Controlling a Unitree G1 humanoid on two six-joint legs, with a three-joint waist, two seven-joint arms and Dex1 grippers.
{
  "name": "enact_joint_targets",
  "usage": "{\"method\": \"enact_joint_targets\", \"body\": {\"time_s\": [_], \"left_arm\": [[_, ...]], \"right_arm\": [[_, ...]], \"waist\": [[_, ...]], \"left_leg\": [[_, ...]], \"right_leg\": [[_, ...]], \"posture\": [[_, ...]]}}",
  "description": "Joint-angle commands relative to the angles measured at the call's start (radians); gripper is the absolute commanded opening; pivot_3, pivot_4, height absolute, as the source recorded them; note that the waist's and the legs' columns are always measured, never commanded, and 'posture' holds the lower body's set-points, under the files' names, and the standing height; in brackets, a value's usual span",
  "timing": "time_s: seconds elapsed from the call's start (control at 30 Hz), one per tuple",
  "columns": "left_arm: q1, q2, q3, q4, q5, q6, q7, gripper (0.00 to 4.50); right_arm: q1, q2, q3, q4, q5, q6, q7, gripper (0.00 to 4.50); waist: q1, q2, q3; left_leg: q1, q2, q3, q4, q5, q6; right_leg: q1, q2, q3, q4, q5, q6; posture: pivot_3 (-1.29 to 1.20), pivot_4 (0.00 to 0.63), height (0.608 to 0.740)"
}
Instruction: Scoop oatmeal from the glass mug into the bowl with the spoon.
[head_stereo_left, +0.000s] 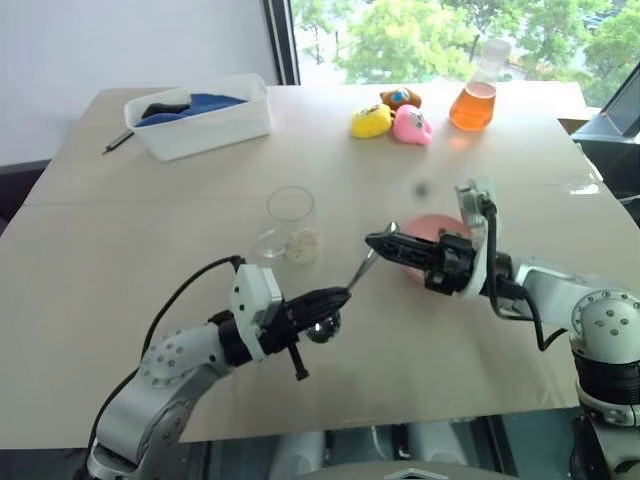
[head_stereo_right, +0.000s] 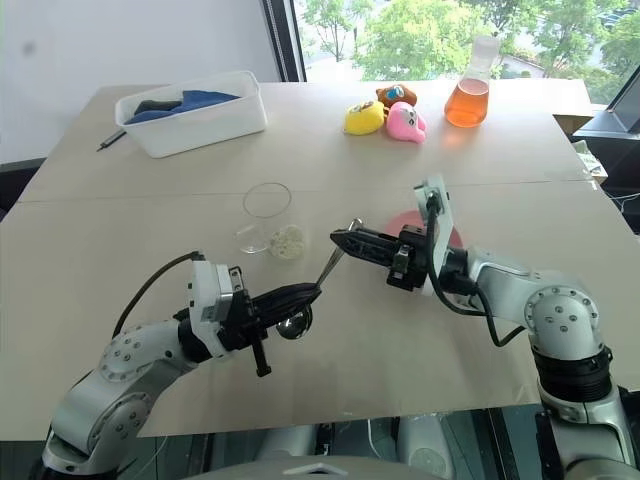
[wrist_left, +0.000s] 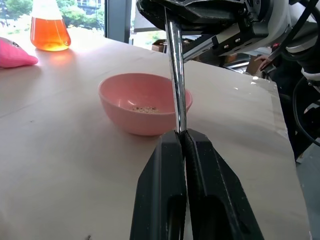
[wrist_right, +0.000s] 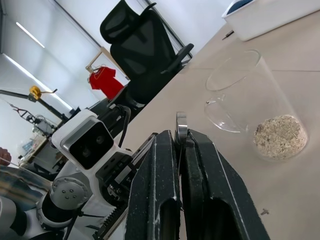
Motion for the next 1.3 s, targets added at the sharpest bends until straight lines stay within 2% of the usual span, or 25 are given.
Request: {"method": "enact_joint_targets", "body": {"time_s": [0.03,0.2,0.33,0.5,0.57,0.67,0.73,0.9,1.1,1.3], "left_arm": [[0.005,-0.001,0.003,-0.004,0.005,-0.020,-0.002,0.00],[-0.004,-0.023,0.015,0.030,0.051,-0.047,0.037,0.00],[-0.010,-0.043,0.030,0.056,0.087,-0.088,0.054,1.34],[0.064,-0.068,0.061,0.023,0.143,-0.164,0.095,3.76],[0.109,-0.090,0.086,-0.001,0.177,-0.209,0.131,3.76],[0.197,-0.118,0.101,0.001,0.351,-0.348,0.201,3.76],[0.262,-0.147,0.088,0.012,0.420,-0.430,0.232,3.76],[0.340,-0.242,0.160,0.104,0.568,-0.582,0.379,3.76],[0.243,-0.285,0.202,0.200,0.681,-0.565,0.516,3.76],[0.136,-0.290,0.164,0.298,0.679,-0.582,0.530,3.76]], "right_arm": [[-0.021,-0.005,-0.015,-0.013,0.024,-0.008,0.002,0.04],[-0.023,-0.009,-0.014,-0.011,0.015,-0.008,-0.002,0.04],[-0.022,-0.005,-0.010,-0.009,0.001,-0.012,-0.012,0.00],[-0.045,-0.004,-0.051,0.040,-0.041,-0.043,-0.052,0.00],[-0.052,-0.022,-0.085,0.065,-0.040,-0.046,-0.055,0.00],[-0.052,-0.059,-0.122,0.089,-0.064,-0.043,-0.051,0.00],[-0.054,-0.079,-0.125,0.094,-0.105,-0.045,-0.048,0.00],[-0.068,-0.067,-0.136,0.119,-0.142,-0.053,-0.052,0.00],[-0.076,-0.051,-0.145,0.137,-0.196,-0.063,-0.040,0.00],[-0.077,-0.043,-0.154,0.140,-0.224,-0.060,-0.028,0.00]], "waist": [[0.000,0.000,0.000],[0.000,0.000,0.000],[0.000,0.000,0.000],[-0.003,0.000,0.000],[-0.001,0.000,0.000],[0.005,0.000,0.000],[0.005,0.000,0.000],[0.003,0.000,0.000],[0.011,0.001,0.000],[0.014,0.001,0.000]], "left_leg": [[0.000,0.000,0.000,0.000,0.000,0.000],[0.000,0.000,0.000,0.000,0.000,0.000],[0.000,0.000,0.000,0.000,0.000,0.000],[0.000,0.000,0.000,0.000,0.000,0.000],[0.000,0.000,0.000,0.000,0.000,0.000],[-0.001,0.001,0.000,0.000,0.000,0.000],[-0.001,0.001,0.000,0.000,-0.001,0.001],[0.000,0.002,0.001,0.000,-0.002,0.004],[0.000,0.002,0.000,0.000,-0.002,0.004],[-0.001,0.000,0.000,0.000,-0.002,0.003]], "right_leg": [[0.000,0.000,0.000,0.000,0.000,0.000],[0.000,0.000,0.000,0.000,0.000,0.000],[0.000,0.000,0.000,0.000,0.000,0.000],[0.000,0.000,0.000,0.000,0.000,0.000],[0.000,0.000,0.001,0.000,0.000,0.000],[0.000,-0.001,0.000,-0.001,0.000,0.000],[0.000,-0.001,0.000,-0.001,0.000,0.000],[0.000,-0.002,0.000,-0.001,0.000,0.000],[0.000,-0.001,-0.001,0.001,0.000,0.000],[0.000,-0.002,-0.001,0.000,0.000,0.000]], "posture": [[0.00,0.150,0.740],[0.00,0.150,0.740],[0.00,0.150,0.740],[0.00,0.150,0.740],[0.00,0.150,0.740],[0.00,0.150,0.740],[0.00,0.150,0.740],[0.00,0.150,0.740],[0.00,0.150,0.740],[0.00,0.150,0.740]]}}
